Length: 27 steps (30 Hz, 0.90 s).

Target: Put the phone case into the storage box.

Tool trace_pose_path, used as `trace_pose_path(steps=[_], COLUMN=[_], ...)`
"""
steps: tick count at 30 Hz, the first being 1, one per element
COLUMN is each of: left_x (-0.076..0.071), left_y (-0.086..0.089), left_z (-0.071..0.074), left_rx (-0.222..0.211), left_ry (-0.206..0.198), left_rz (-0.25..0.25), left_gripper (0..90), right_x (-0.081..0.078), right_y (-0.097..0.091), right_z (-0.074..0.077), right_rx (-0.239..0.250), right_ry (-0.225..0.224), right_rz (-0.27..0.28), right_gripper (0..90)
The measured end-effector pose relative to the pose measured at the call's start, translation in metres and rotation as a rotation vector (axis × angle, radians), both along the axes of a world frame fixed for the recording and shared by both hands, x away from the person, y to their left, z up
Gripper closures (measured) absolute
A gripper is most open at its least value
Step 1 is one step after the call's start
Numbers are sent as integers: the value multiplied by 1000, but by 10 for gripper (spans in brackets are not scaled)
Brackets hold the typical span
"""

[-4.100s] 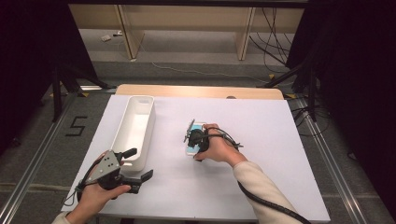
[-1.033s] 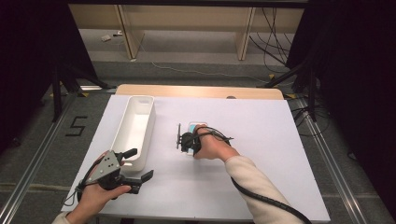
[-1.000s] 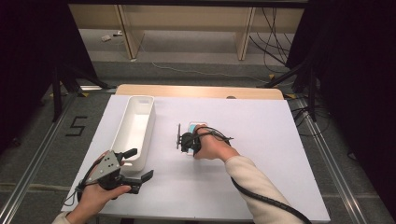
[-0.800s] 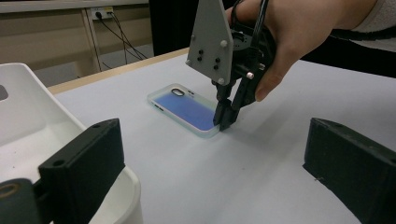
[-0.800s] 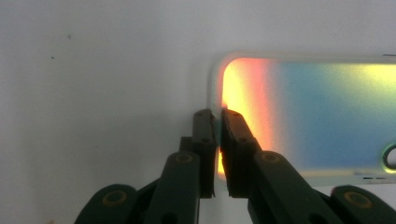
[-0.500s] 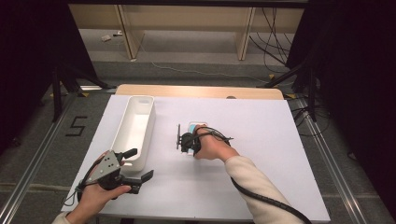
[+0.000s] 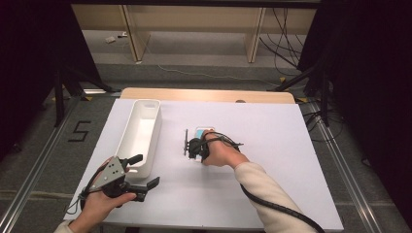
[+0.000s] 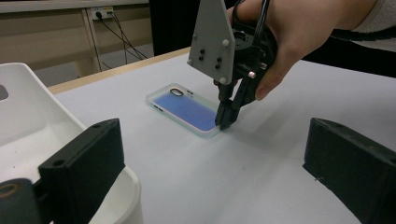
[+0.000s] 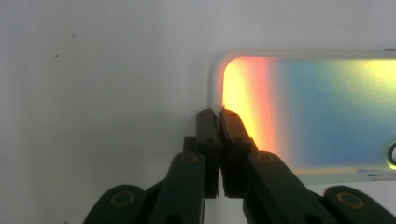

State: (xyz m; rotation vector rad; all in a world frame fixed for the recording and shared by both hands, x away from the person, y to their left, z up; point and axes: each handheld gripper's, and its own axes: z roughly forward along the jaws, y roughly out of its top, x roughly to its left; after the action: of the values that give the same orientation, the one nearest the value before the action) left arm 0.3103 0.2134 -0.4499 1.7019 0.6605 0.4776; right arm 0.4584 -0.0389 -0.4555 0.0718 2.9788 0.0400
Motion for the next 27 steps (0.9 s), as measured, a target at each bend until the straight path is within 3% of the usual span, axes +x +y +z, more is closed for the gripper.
trace_pose_path(steps=[9,10,14,16,18,22,27], left_x=[0,0,0,0,0,0,0], left_y=[0,0,0,0,0,0,0], left_z=[0,0,0,0,0,0,0], left_rx=[1,1,1,0,1,3,1], left_ry=[-1,0,0,0,1,0,1], left_rz=[-1,-1,-1,-1,-1,-2,-1], left_gripper=[44,44,44,44,44,44,44], right_x=[0,1,1,-1,1,-1,-1], right_y=[0,0,0,0,0,-1,-1], right_z=[0,-1,-1,0,-1,0,0], right_rx=[0,14,13,-1,17,4,20], right_ry=[4,-6,-10,-3,-11,-6,-21], right_rz=[0,26,28,-4,33,10,39], right_gripper=[887,888,890,891,892,894,895])
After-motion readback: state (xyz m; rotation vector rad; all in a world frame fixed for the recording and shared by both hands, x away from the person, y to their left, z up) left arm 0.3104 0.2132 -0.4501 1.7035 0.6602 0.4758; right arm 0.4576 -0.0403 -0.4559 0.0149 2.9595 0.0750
